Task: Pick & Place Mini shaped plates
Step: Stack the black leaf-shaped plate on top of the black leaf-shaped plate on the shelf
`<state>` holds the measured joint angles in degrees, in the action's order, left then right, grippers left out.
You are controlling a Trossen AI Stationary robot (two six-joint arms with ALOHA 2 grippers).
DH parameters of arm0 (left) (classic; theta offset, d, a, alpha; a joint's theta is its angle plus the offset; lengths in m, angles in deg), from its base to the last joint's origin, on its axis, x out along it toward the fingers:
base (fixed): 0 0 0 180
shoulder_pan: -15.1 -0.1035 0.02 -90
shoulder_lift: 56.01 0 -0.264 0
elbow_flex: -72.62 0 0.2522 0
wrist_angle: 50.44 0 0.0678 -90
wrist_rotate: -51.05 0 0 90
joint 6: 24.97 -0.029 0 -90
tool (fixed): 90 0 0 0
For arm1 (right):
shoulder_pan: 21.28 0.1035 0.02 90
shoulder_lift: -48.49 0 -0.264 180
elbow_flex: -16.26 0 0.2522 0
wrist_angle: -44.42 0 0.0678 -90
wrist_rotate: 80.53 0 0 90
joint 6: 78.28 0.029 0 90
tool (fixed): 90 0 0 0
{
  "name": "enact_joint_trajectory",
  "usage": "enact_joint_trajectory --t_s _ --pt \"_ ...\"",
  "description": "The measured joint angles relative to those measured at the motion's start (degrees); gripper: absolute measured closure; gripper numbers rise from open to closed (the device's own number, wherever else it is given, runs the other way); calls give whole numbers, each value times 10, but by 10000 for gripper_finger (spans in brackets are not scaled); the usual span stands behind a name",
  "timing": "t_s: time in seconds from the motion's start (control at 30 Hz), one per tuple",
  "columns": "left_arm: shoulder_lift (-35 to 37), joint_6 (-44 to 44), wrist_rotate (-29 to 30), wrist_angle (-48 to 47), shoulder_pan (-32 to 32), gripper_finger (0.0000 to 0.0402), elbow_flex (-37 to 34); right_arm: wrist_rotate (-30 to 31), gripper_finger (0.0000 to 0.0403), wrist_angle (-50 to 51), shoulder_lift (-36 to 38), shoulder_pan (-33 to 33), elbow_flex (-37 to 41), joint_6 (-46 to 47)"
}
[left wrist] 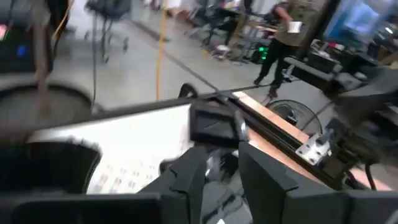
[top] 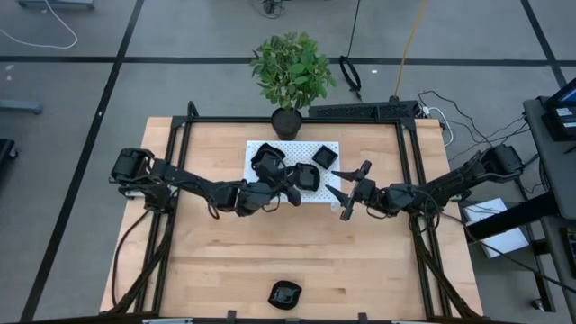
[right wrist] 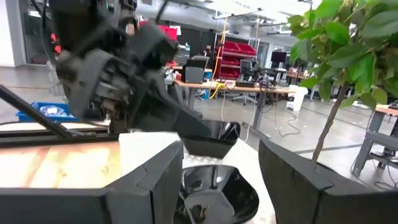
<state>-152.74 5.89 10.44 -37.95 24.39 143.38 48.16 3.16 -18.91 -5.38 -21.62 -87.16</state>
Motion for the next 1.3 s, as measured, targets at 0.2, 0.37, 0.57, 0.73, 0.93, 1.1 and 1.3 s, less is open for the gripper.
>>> enact_joint_trajectory --t_s 0.2,0.37,0.57,0.73,0.93,1.1,1.3 --pt "22 -221 -98 68 38 289 0 0 206 7 0 7 0 2" --pt "53 -298 -200 2 97 288 20 0 206 6 0 24 0 -15" --pt "35 -135 -235 -403 167 249 181 2 209 13 0 38 0 -5" --pt "-33 -106 -260 -517 222 204 226 1 209 14 0 45 0 10" --pt "-117 -53 -283 -524 238 196 226 1 213 17 0 56 0 14" --pt "-170 6 -337 -530 233 209 226 2 213 21 0 56 0 12" --pt "-193 29 -387 -530 230 221 226 2 215 20 0 56 0 6"
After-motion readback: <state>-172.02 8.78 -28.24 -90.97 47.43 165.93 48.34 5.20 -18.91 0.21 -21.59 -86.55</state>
